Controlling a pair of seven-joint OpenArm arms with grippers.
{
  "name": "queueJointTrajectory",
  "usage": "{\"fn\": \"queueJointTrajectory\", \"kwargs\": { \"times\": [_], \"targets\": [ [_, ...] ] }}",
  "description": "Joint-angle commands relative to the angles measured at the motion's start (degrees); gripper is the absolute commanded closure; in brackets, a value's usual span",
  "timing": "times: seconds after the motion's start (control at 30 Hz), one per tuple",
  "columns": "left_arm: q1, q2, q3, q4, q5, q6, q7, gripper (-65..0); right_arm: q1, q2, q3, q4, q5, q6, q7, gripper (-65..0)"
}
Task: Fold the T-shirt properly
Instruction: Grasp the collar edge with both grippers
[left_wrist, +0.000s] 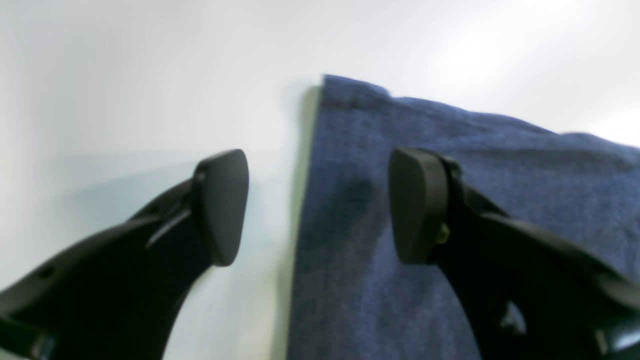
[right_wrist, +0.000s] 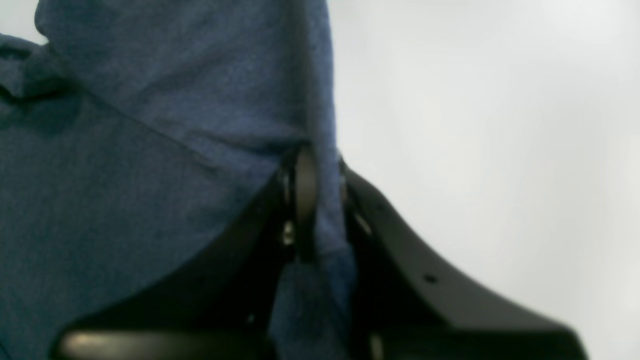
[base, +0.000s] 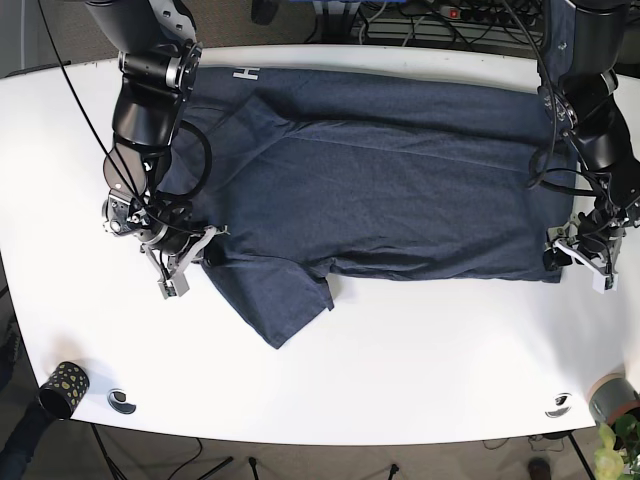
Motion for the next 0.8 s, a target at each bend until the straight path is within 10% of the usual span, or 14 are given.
{"fn": "queueJointTrajectory", "kwargs": {
  "times": [0.0, 0.3, 0.77],
  "targets": [
    [-2.4, -0.7, 0.0, 0.5, -0.5, -0.4, 1.0, -40.3, 1.2, 0.5, 0.2, 0.8, 0.2, 0.32, 0.3, 0.0],
    [-2.8, 1.8, 4.8, 0.5, -0.6, -0.6, 2.1, -39.0, 1.2, 0.5, 0.1, 0.8, 0.2, 0.32, 0.3, 0.0],
    [-2.6, 3.5, 5.1, 1.2, -0.6, 1.9, -2.5, 0.0, 0.4, 0.5, 0.1, 1.4, 0.6, 0.32, 0.3, 0.0]
  ]
}}
